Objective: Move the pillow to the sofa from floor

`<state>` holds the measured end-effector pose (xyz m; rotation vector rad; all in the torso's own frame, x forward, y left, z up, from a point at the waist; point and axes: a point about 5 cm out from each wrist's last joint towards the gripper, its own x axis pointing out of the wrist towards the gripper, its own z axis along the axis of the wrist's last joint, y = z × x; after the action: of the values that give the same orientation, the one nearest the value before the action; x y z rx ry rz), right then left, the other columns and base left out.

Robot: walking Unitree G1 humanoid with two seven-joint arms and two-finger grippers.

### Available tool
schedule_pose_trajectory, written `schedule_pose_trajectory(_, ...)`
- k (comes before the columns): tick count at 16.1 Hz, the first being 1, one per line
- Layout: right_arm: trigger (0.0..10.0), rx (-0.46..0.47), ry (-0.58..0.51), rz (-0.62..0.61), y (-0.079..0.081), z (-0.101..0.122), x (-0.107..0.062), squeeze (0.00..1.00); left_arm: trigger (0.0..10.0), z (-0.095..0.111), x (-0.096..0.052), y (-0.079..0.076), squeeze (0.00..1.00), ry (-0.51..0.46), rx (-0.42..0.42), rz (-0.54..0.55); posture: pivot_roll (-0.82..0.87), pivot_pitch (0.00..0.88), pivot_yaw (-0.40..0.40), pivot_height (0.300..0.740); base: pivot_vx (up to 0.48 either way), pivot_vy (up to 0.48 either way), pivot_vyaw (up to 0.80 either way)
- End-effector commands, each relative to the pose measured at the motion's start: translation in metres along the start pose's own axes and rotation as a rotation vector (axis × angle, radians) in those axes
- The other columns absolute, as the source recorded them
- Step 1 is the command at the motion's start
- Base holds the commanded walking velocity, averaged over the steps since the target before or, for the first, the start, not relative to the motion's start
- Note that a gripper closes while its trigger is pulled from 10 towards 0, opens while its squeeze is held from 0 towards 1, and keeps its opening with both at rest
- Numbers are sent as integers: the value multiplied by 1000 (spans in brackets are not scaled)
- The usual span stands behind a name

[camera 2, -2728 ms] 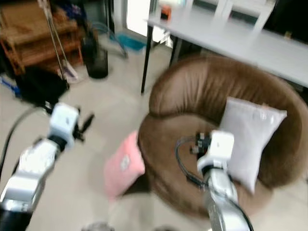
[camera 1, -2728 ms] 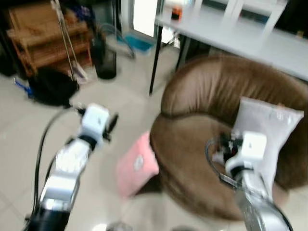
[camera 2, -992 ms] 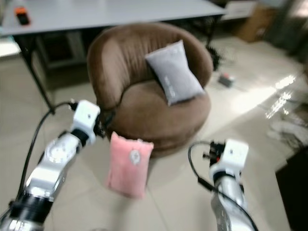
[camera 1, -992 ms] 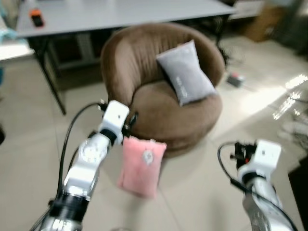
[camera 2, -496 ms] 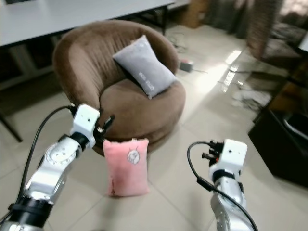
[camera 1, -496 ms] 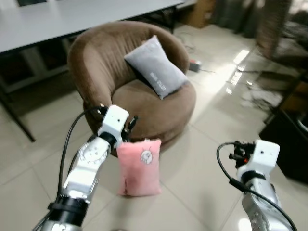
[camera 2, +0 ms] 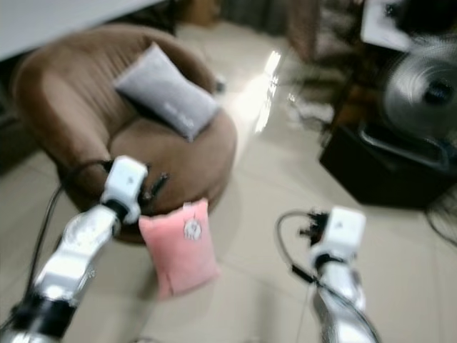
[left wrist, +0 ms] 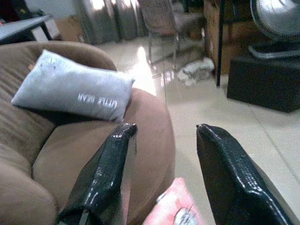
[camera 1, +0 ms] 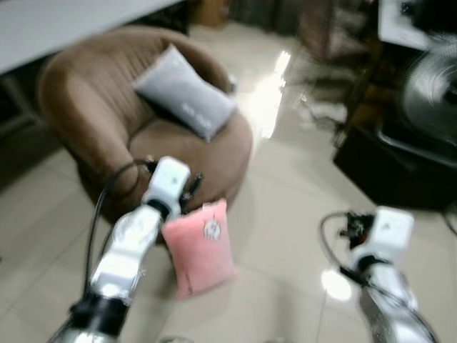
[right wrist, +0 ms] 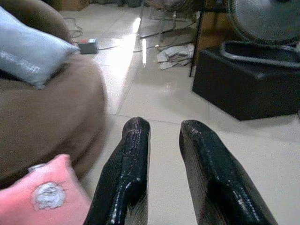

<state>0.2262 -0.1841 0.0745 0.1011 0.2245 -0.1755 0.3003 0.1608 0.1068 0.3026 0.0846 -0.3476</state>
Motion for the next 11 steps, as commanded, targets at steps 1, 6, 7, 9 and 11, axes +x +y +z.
schedule_pose_trajectory(1,10000,-20,-17,-29,-10,5,1,0,10000,8,5,-6,0,-27,2,-12,64,37,-43,740,0,480,-800)
schedule_pose_trajectory(6,10000,-23,-14,-32,-11,4,1,0,10000,9,6,-6,0,-31,3,-18,64,37,-40,740,0,480,-800)
schedule_pose_trajectory(7,10000,-24,-13,-31,-11,3,1,0,10000,9,6,-6,0,-31,3,-19,65,38,-40,740,0,480,-800)
schedule_pose_trajectory(9,10000,-37,-11,-29,-11,2,1,0,10000,10,7,-8,0,-36,6,-25,66,38,-41,740,0,480,-800)
schedule_pose_trajectory(11,10000,-40,-12,-30,-12,2,1,0,10000,11,8,-9,0,-40,5,-30,65,37,-41,740,0,480,-800)
